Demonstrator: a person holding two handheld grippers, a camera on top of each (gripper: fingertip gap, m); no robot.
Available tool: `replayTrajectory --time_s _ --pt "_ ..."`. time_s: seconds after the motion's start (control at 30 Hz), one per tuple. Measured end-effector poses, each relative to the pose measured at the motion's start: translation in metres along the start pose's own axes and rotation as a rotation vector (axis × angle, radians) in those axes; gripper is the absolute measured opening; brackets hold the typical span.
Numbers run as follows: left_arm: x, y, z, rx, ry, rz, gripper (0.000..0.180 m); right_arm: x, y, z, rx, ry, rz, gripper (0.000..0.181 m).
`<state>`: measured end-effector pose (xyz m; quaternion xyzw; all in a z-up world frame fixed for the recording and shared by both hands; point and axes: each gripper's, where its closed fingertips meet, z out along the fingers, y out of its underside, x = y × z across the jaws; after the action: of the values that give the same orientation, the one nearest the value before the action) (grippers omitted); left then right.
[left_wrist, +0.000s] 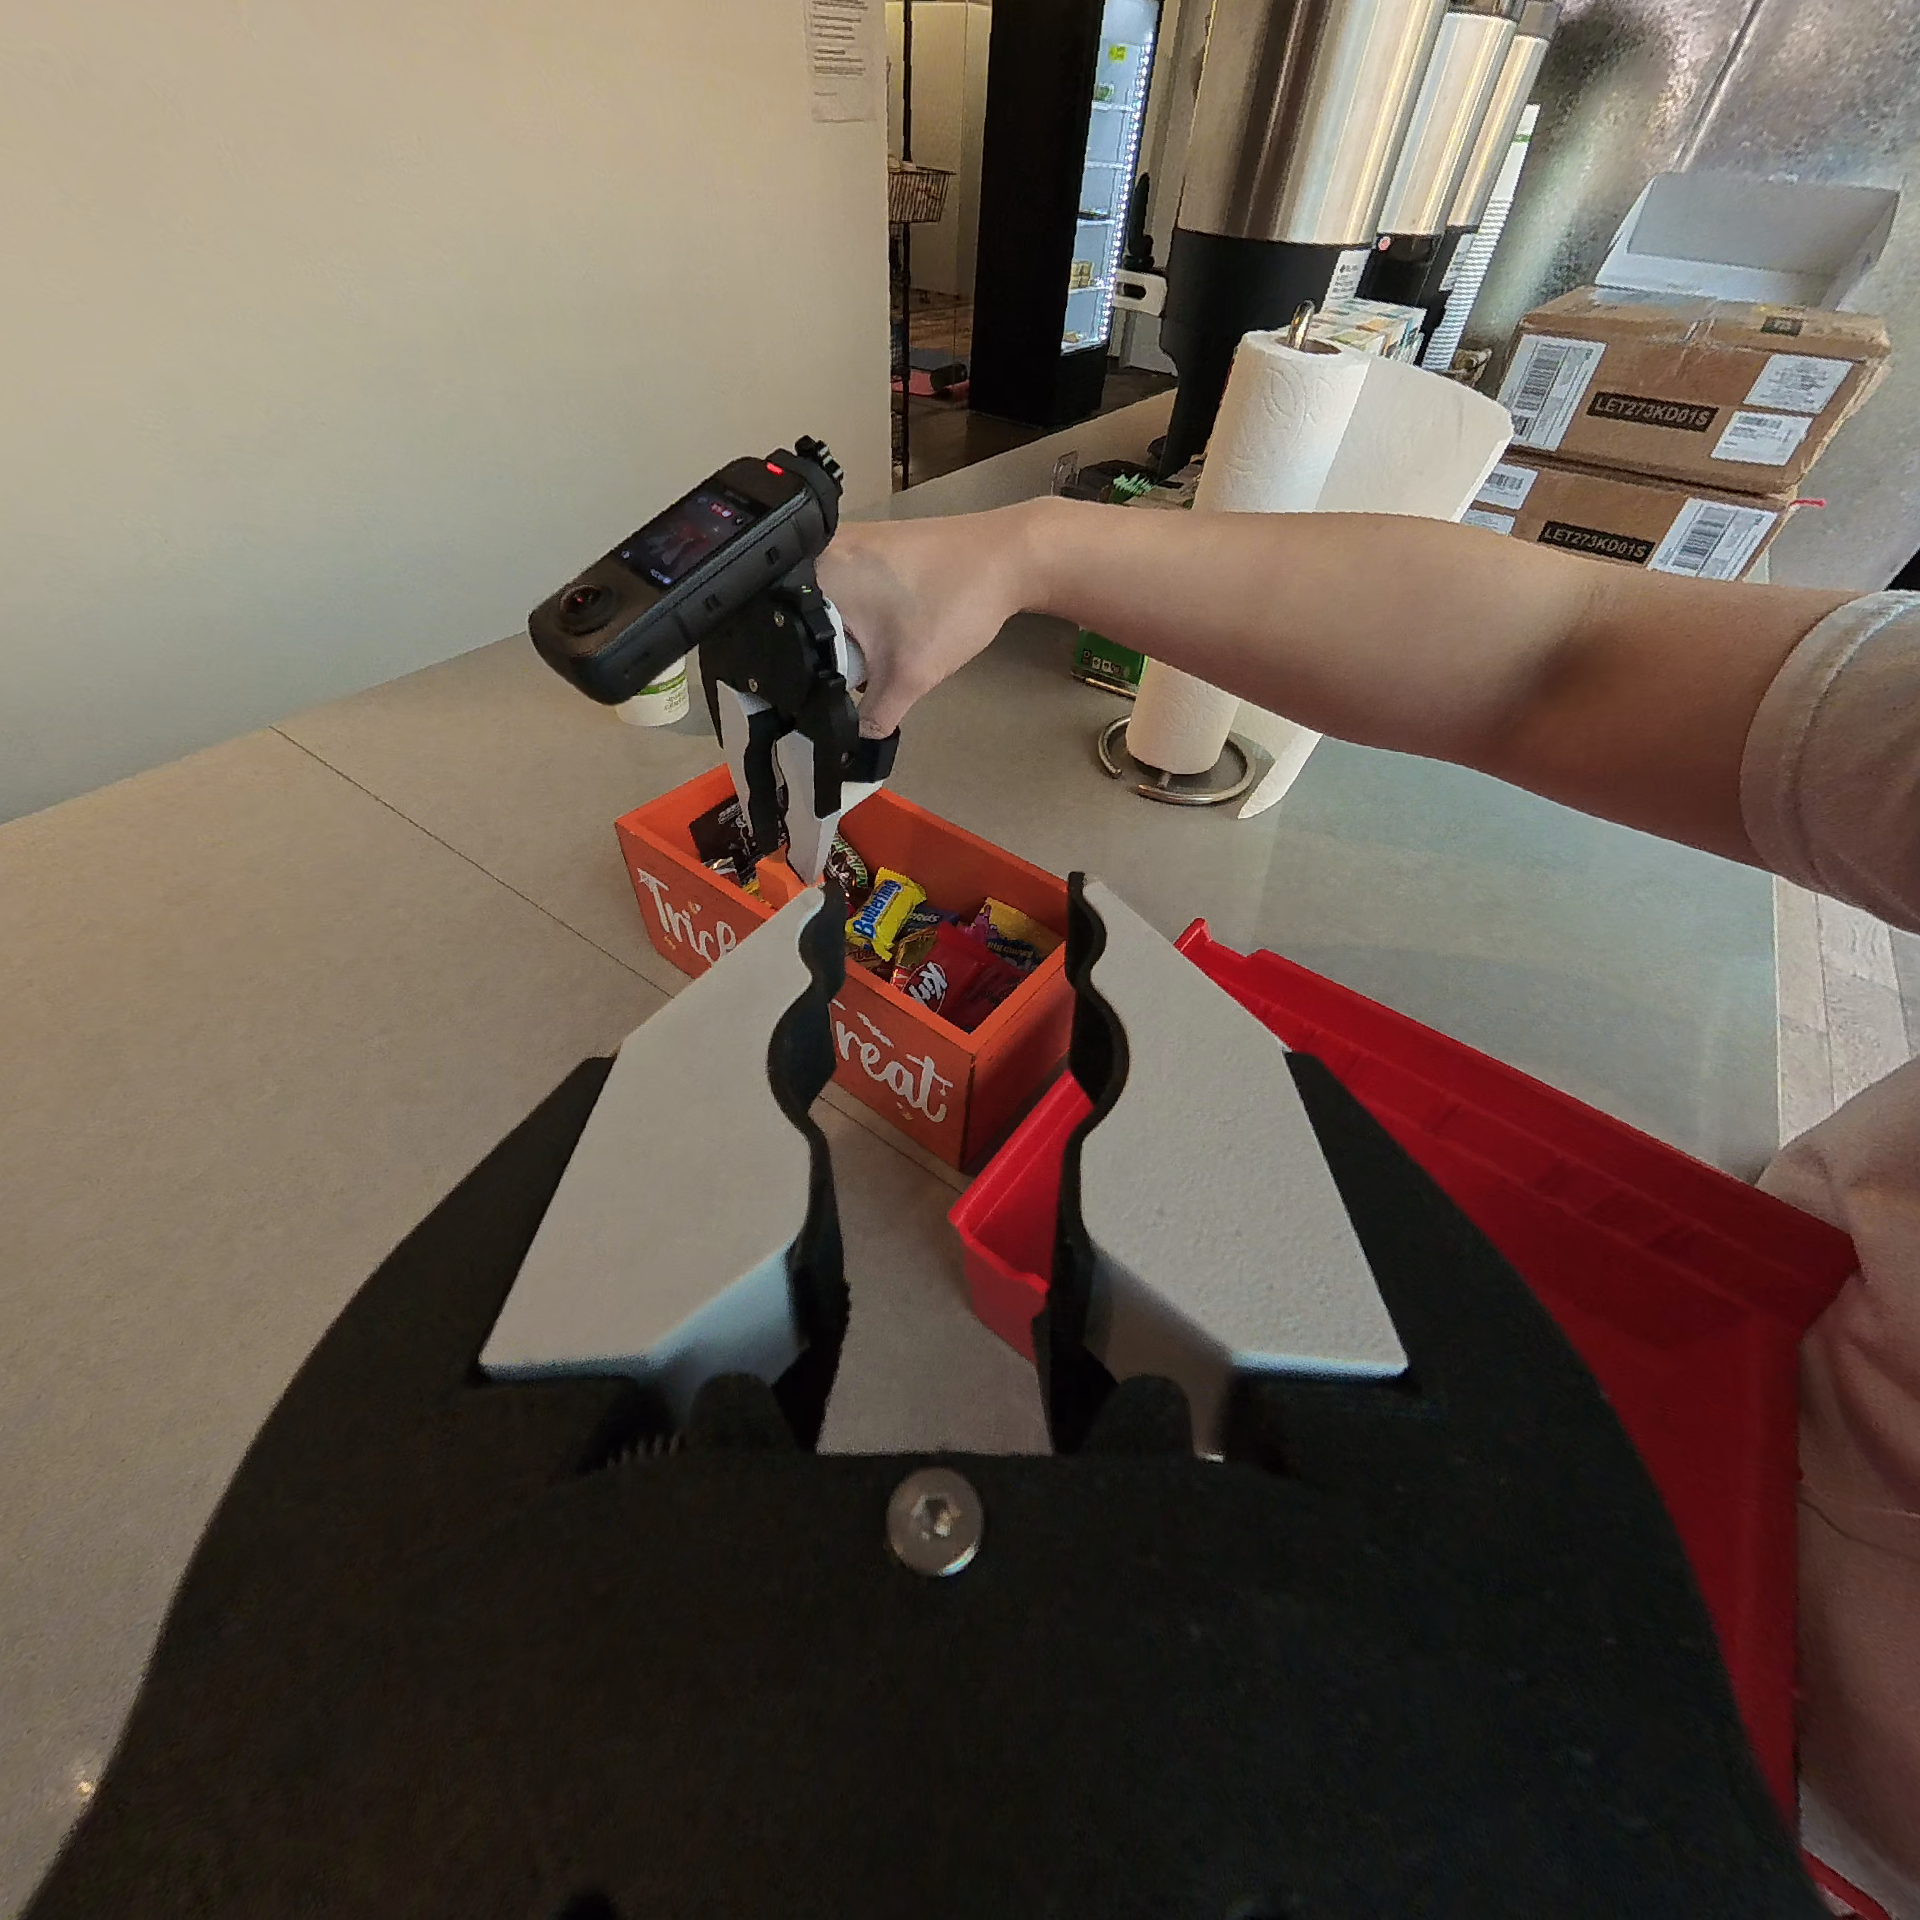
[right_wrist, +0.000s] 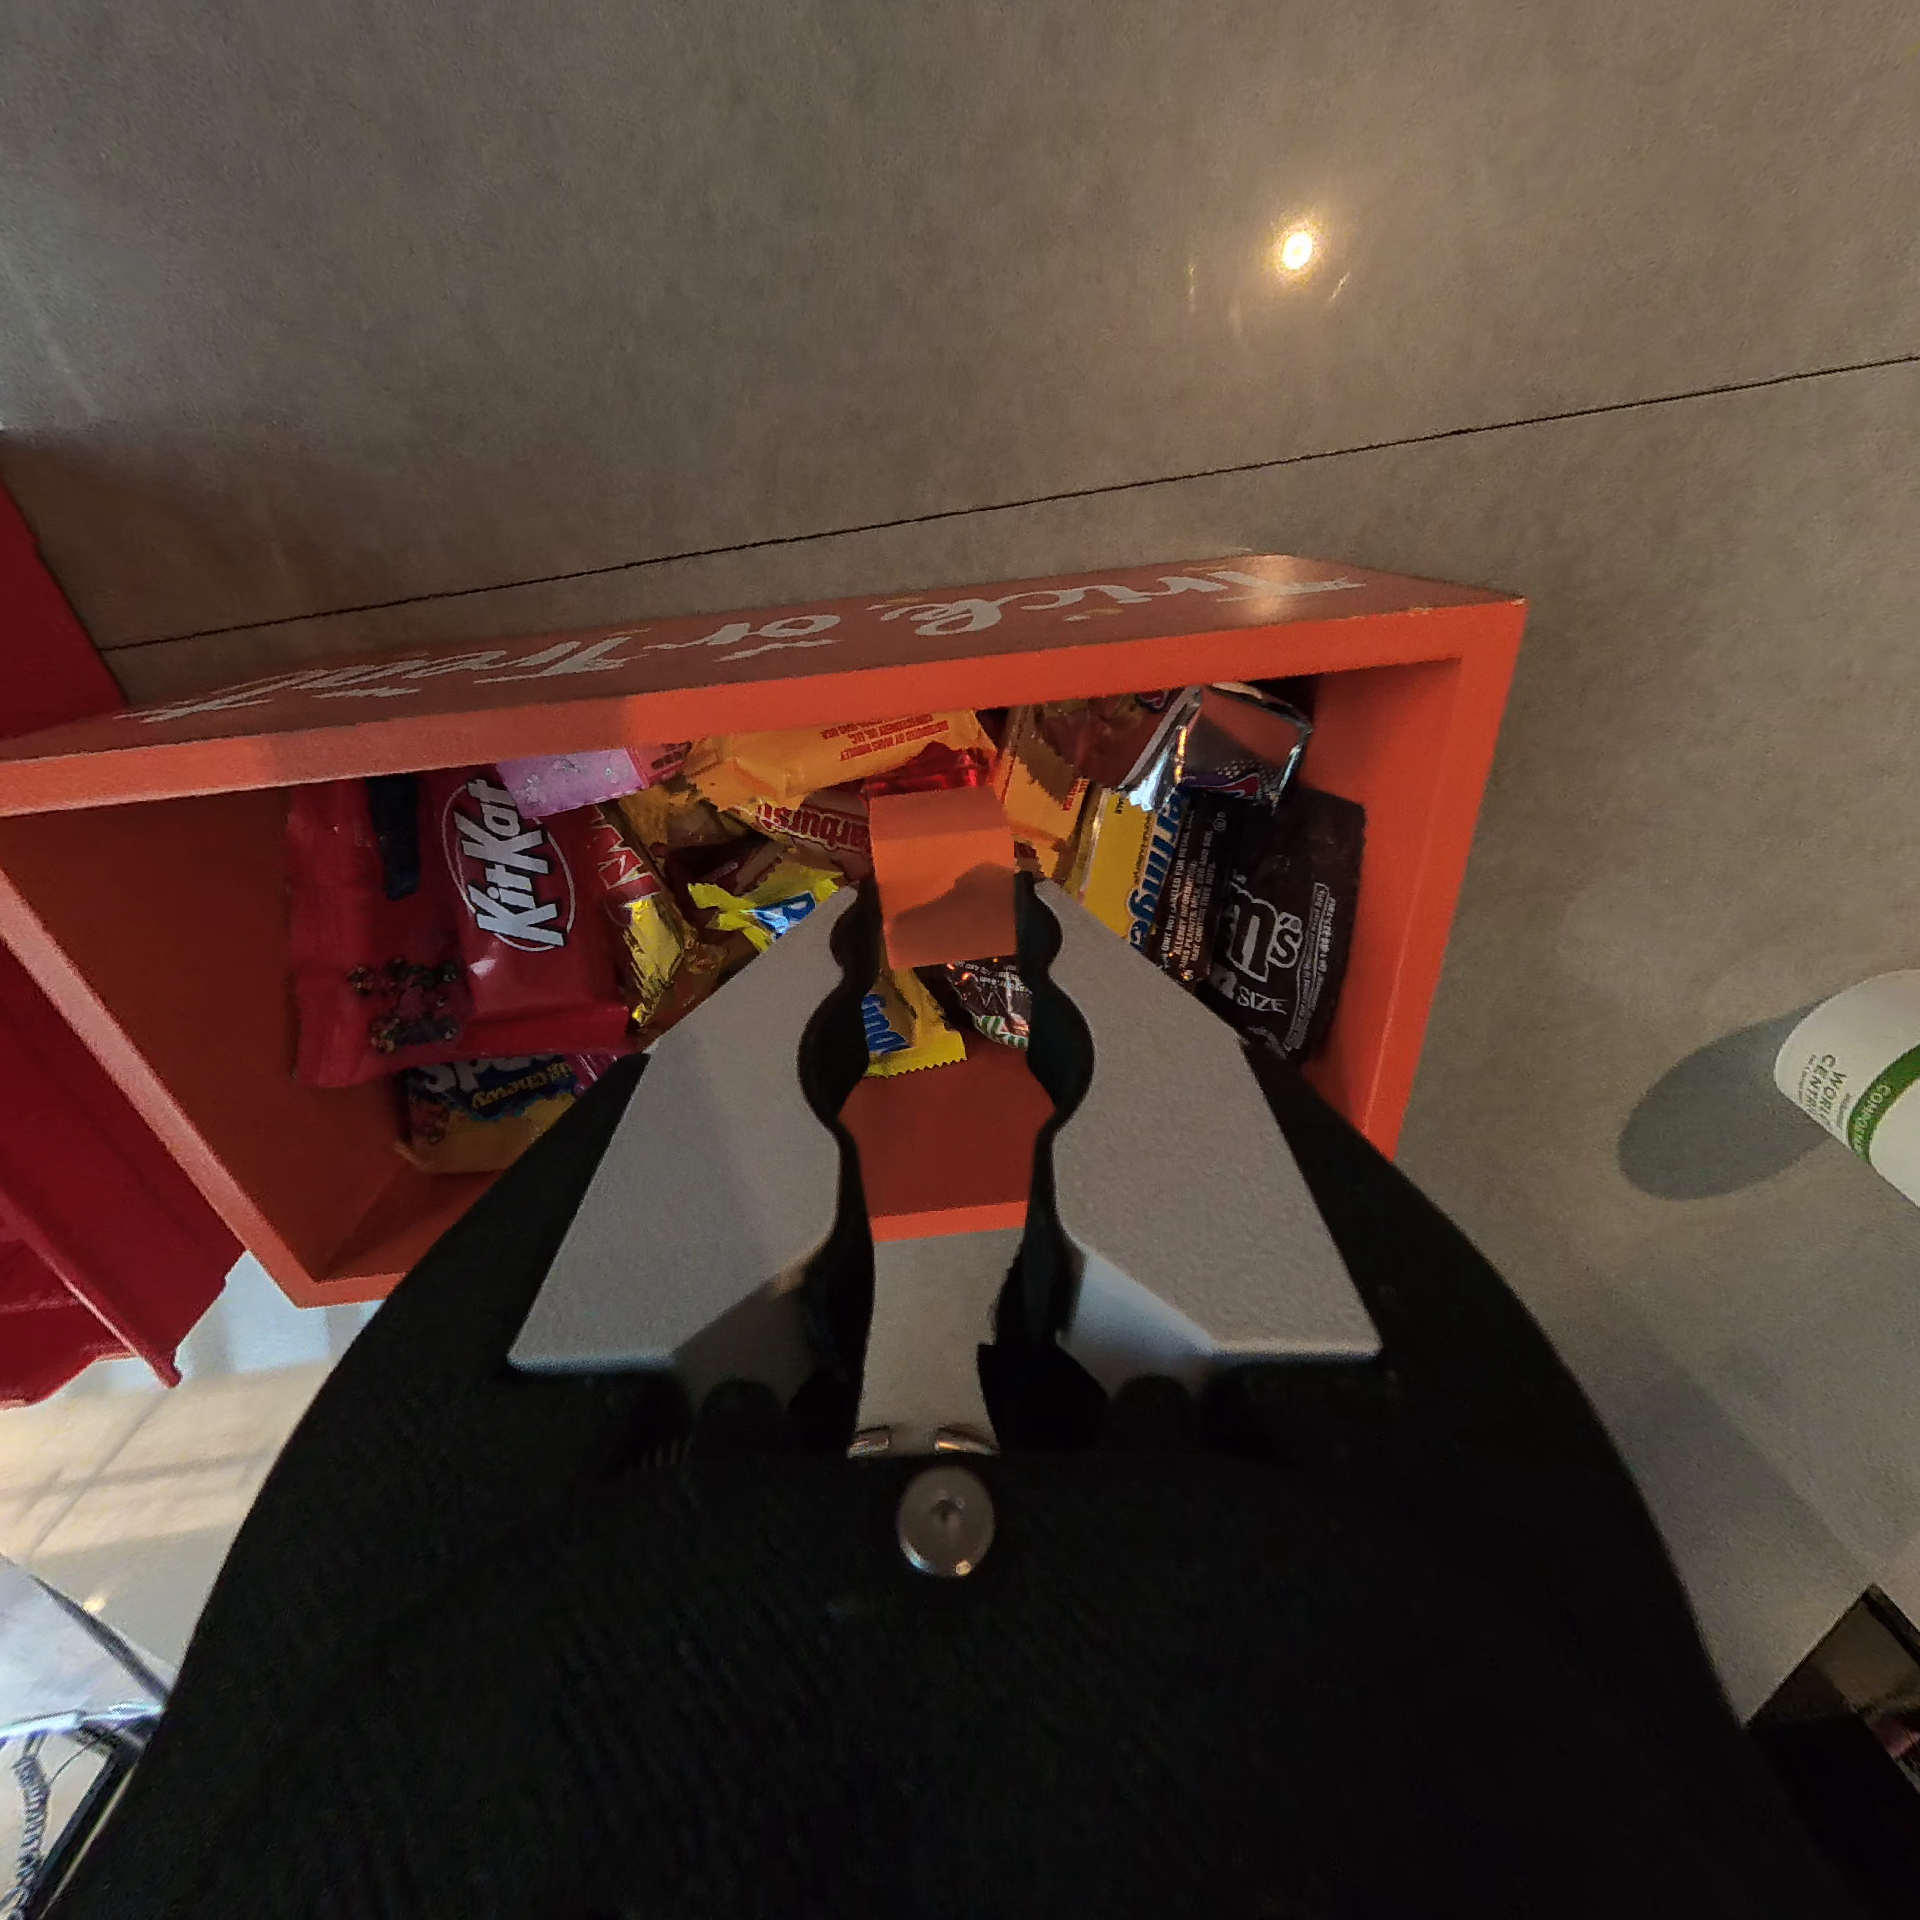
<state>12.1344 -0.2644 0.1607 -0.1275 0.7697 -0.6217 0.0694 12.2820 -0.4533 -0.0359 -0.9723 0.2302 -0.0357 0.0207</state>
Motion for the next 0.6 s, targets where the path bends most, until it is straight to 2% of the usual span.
replayTrajectory --time_s 0.43,0.6 --pt "0.0017 0.0014 0.0008 -0.009 0.008 0.003 0.041 0.0012 -0.0006 0.0058 -0.004 -0.001 0.002 0.026" --pt "0.0024 0.0016 0.0013 -0.011 0.011 0.001 0.041 0.0034 -0.0006 0.0072 -0.005 0.005 0.013 0.038"
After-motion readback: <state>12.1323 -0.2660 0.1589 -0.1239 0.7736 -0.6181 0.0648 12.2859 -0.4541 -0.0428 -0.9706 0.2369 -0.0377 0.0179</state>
